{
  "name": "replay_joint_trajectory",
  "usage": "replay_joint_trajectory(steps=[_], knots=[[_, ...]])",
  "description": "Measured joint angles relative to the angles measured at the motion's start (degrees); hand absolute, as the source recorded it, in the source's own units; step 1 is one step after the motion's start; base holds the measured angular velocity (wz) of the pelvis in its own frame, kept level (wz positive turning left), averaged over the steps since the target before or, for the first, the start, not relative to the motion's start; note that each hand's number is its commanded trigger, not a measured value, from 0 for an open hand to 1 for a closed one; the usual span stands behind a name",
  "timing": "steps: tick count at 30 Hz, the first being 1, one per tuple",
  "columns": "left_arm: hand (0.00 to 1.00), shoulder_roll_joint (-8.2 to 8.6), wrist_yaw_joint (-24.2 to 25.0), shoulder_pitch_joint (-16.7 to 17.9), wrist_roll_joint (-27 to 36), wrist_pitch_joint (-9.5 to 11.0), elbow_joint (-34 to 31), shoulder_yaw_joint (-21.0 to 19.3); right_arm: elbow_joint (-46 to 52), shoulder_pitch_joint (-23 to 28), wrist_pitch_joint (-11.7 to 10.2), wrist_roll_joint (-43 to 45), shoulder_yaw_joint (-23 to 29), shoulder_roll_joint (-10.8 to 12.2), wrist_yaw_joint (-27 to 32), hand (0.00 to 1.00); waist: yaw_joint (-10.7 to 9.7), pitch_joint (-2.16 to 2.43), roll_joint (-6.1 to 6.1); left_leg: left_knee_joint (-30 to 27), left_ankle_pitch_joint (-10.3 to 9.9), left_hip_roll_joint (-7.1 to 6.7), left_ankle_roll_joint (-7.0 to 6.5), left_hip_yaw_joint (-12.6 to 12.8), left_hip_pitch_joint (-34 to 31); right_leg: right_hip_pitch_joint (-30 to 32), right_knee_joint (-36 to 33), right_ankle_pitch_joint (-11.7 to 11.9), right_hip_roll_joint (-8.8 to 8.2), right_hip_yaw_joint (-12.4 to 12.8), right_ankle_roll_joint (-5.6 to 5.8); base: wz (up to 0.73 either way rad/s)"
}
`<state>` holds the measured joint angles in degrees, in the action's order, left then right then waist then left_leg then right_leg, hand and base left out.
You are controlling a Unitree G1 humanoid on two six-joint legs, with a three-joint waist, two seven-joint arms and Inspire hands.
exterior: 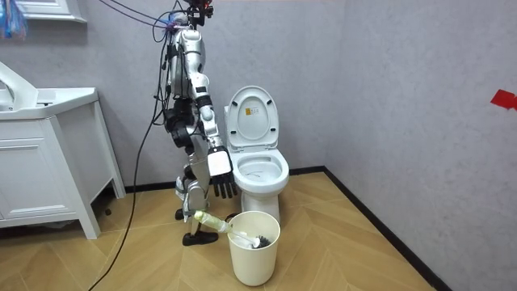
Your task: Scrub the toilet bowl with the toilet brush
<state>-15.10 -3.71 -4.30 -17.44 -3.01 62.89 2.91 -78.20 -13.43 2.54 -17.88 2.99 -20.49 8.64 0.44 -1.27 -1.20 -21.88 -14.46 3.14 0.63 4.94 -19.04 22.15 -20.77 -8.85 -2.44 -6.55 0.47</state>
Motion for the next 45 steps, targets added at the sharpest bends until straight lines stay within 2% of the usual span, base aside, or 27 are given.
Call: replay_joint_trajectory(steps=[6,10,15,18,22,26,29,33,35,42,45], knots=[[0.00,-0.83,0.00,-2.53,3.69,0.70,1.58,2.98,0.05,-2.25,0.07,0.27,-4.06,-0.03,-1.88,0.00,0.11,-0.35,-0.05,-4.86,-0.27,-0.40,-0.43,0.50,-6.30,6.73,-5.12,-0.15,-0.90,0.47,-0.24,-0.04],[0.00,-1.49,-0.01,-4.35,5.68,0.73,1.46,4.20,0.07,-3.34,0.69,0.11,-6.31,-0.08,-3.20,0.00,0.08,-0.83,-0.33,-10.20,-1.59,-0.61,-1.24,0.47,-11.89,12.10,-9.87,-1.19,-1.66,0.77,-0.39,0.02],[0.00,-2.17,-0.05,-5.01,8.42,0.70,1.41,6.21,0.11,-4.22,1.29,-0.33,-6.31,-0.82,-3.87,0.00,0.07,-1.03,-0.21,-17.32,-3.29,-0.55,-1.86,0.53,-18.57,18.50,-15.84,-1.95,-1.92,1.79,0.01,-0.03],[0.00,-2.63,-0.06,-5.21,9.14,0.70,0.97,6.66,0.23,-4.27,1.27,-0.95,-6.31,-2.30,-3.85,0.00,0.10,-1.14,0.22,-20.38,-4.01,-0.68,-1.98,0.44,-21.85,21.53,-18.56,-2.42,-2.45,1.77,0.14,0.04],[0.00,-3.42,-0.06,-7.58,10.50,0.58,0.22,9.22,0.24,-5.43,1.21,-2.31,-6.98,-4.39,-3.85,0.00,0.80,-1.18,0.72,-24.91,-4.67,-0.65,-2.49,0.28,-27.09,26.56,-22.58,-2.87,-2.74,1.98,0.08,0.00],[0.00,-4.13,-0.06,-9.26,10.49,0.78,-1.14,9.00,0.30,-5.12,1.23,-2.02,-7.83,-5.94,-4.67,0.00,1.93,-1.16,1.16,-30.10,-6.81,-0.45,-2.48,0.10,-30.48,30.10,-28.03,-5.09,-3.18,2.01,-0.12,0.01],[0.00,-4.58,-0.06,-10.58,10.58,0.79,-1.53,9.00,0.65,-5.90,1.24,-0.70,-8.46,-7.35,-5.01,0.00,2.01,-1.16,1.36,-32.98,-7.54,-0.50,-2.69,0.20,-33.59,33.45,-31.19,-5.87,-3.65,2.10,-0.29,0.00],[0.00,-4.58,-0.14,-11.34,10.62,0.80,-1.47,9.10,0.57,-6.86,1.23,0.70,-8.59,-8.81,-4.98,0.00,2.50,-1.18,1.33,-35.75,-8.36,-0.49,-2.67,0.15,-36.26,36.28,-34.25,-6.89,-3.83,2.35,-0.42,0.02],[0.00,-4.58,-0.39,-11.28,11.17,0.80,-1.50,9.23,0.59,-7.46,1.22,0.66,-8.68,-9.84,-4.46,0.00,2.64,-1.26,1.18,-36.97,-9.03,-0.58,-2.71,0.62,-36.90,37.43,-36.14,-7.78,-4.47,2.52,-0.67,0.00],[0.00,-5.01,-0.71,-11.20,11.23,0.80,-1.47,9.25,1.93,-9.48,1.21,0.46,-8.70,-11.35,-2.27,0.00,2.77,-1.42,0.86,-39.78,-9.71,-0.63,-2.47,0.81,-40.36,41.42,-39.86,-8.98,-4.51,3.37,-0.92,0.02],[0.00,-5.50,-0.72,-11.12,11.24,0.77,-1.32,10.23,2.14,-10.18,1.20,0.26,-10.39,-11.40,-1.41,0.00,2.65,-1.52,0.69,-40.39,-9.94,-0.59,-2.17,0.42,-40.99,42.01,-40.52,-9.36,-4.43,3.14,-1.10,0.04]])
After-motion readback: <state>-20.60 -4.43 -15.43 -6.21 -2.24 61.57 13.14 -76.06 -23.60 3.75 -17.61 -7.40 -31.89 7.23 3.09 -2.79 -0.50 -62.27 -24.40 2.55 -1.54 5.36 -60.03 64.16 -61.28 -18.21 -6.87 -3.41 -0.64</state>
